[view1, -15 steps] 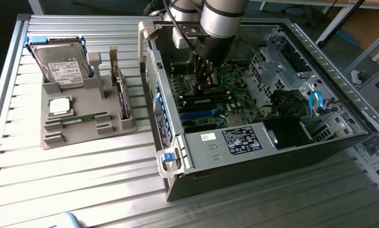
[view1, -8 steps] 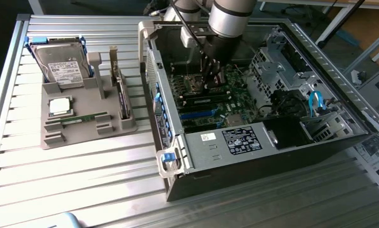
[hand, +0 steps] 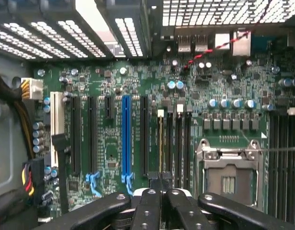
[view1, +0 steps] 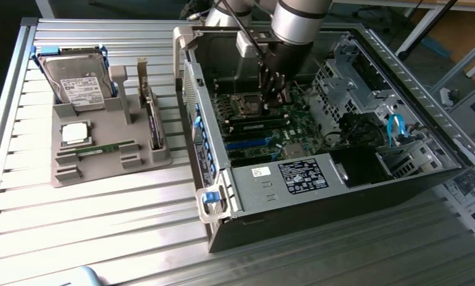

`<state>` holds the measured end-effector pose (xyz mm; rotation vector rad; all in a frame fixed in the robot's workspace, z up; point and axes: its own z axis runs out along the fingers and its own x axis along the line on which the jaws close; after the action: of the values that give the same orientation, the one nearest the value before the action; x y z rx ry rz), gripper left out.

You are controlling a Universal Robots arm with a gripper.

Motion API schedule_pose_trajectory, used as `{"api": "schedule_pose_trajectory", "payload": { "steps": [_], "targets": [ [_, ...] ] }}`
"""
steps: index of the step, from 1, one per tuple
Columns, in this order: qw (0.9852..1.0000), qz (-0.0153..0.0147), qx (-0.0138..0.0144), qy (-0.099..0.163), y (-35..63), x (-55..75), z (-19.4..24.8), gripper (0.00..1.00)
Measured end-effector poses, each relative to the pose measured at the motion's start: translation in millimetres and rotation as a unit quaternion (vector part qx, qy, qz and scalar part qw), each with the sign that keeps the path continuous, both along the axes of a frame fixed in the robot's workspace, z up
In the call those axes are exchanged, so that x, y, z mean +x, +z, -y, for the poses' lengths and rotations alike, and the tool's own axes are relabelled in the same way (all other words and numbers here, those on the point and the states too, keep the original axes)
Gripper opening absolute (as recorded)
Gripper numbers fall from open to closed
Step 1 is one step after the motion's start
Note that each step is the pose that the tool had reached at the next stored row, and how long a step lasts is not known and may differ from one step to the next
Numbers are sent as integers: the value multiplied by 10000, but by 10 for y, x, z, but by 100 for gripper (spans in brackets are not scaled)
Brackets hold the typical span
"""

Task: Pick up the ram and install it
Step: 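Press down the ram until it locks into place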

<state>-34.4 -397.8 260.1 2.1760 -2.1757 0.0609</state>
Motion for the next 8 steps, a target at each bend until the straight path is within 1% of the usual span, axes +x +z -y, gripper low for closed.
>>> {"api": "schedule_pose_trajectory", "payload": {
  "steps": [8],
  "targets": [
    [10000, 0, 0, 0, 164, 87, 0, 11]
  ]
}}
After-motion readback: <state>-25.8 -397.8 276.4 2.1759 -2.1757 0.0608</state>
